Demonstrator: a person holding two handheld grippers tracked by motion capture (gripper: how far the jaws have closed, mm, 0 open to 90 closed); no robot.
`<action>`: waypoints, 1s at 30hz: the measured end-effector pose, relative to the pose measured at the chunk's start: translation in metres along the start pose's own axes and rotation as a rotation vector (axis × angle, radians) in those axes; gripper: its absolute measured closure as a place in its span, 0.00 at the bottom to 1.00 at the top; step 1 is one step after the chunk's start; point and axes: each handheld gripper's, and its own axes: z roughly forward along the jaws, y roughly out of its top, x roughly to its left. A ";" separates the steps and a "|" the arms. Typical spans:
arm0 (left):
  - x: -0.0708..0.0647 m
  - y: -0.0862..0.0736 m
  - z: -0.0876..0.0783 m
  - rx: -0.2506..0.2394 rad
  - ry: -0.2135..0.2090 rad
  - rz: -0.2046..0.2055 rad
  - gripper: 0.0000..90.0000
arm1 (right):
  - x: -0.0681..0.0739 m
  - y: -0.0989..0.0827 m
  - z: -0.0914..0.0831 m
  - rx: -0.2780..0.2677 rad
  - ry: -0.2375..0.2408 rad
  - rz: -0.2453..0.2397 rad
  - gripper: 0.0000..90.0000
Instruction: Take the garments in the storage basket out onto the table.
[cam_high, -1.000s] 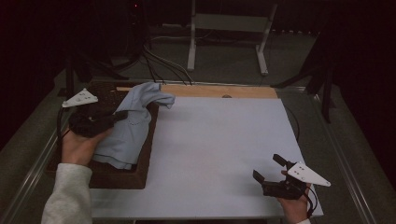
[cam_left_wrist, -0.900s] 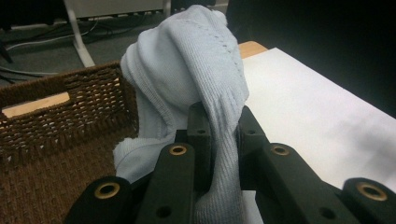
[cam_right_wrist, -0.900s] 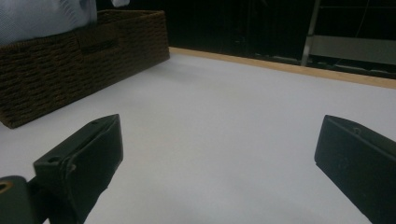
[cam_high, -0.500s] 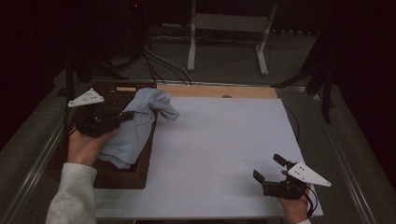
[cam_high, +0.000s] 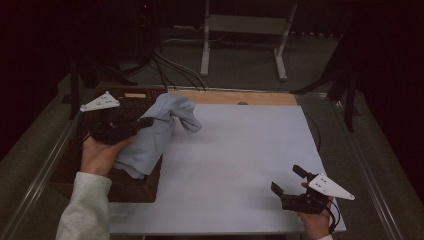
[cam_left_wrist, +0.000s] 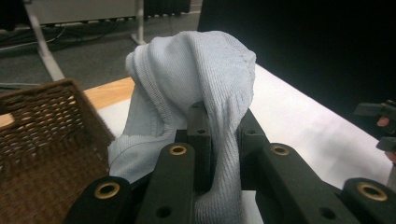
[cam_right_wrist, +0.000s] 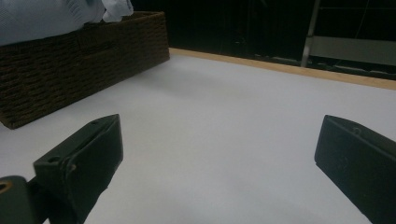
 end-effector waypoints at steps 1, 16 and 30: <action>-0.001 0.001 0.002 0.001 -0.002 0.001 0.90 | 0.000 0.000 0.000 0.000 0.000 0.000 0.02; -0.014 0.009 0.019 -0.014 -0.043 0.006 0.90 | 0.000 0.000 0.000 -0.001 0.000 0.000 0.02; -0.022 0.006 0.037 -0.014 -0.077 0.003 0.90 | -0.001 0.000 0.000 -0.002 0.000 0.001 0.02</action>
